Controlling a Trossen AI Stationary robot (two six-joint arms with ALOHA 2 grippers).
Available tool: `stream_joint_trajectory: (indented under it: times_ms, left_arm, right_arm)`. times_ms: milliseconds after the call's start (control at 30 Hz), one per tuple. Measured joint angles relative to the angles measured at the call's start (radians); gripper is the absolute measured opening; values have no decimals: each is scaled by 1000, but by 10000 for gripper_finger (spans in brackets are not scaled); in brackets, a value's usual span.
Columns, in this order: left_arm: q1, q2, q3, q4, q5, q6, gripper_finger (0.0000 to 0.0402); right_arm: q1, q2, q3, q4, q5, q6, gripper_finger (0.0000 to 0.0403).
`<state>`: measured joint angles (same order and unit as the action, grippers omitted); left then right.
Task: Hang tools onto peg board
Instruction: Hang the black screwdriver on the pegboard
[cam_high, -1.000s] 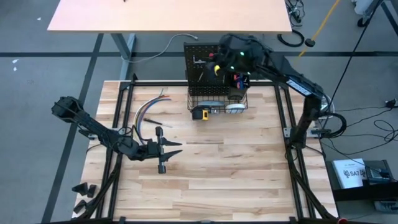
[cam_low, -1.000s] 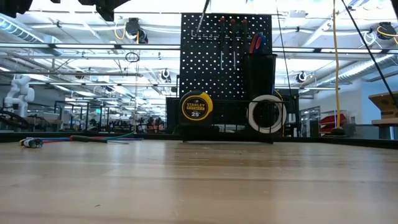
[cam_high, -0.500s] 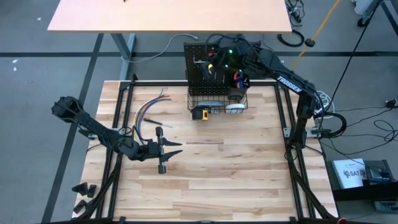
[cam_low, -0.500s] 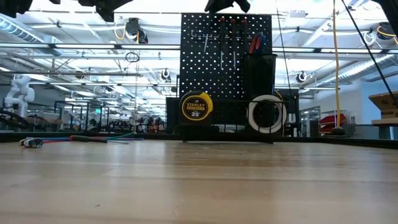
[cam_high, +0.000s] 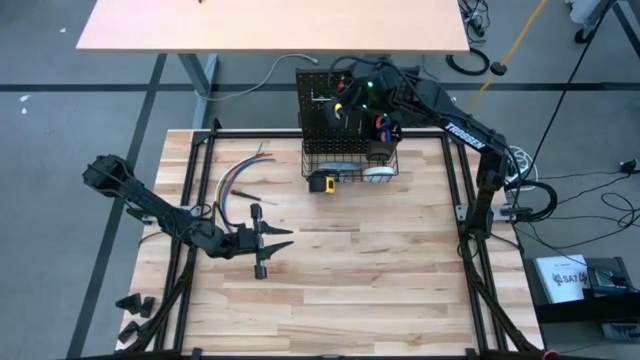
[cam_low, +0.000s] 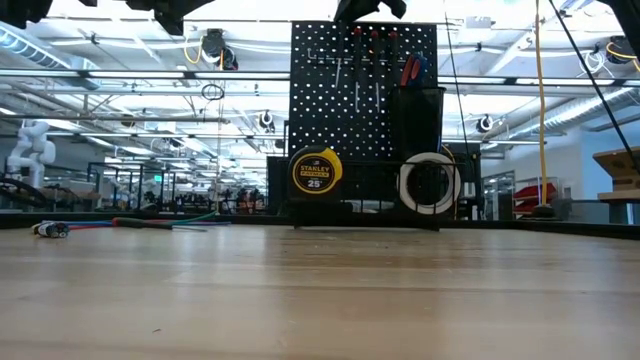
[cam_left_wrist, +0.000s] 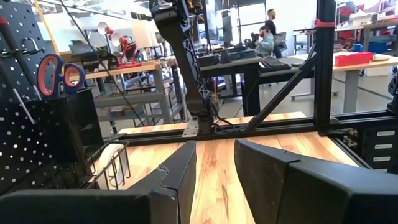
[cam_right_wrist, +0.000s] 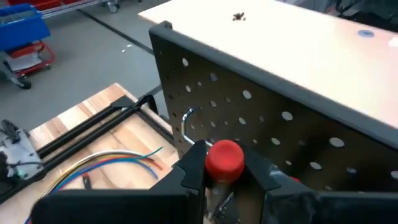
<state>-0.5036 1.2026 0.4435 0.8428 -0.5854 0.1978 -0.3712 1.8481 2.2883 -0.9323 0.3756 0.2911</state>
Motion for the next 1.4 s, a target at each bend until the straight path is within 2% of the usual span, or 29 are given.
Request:
stream_joint_trajectory:
  times_ms: [267, 667, 1000, 1400]
  left_arm:
    - [0, 0, 0, 0, 0, 0, 116]
    - [0, 0, 0, -3, 0, -1, 116]
    - [0, 0, 0, -18, 0, 0, 116]
    - [0, 0, 0, -24, 0, -1, 116]
  right_arm:
    - [32, 2, 0, 47, 130, -45, 42]
    - [32, 65, 0, 31, 125, -44, 44]
    - [24, 77, 0, 47, 122, -118, 100]
    - [26, 57, 0, 79, 120, -181, 140]
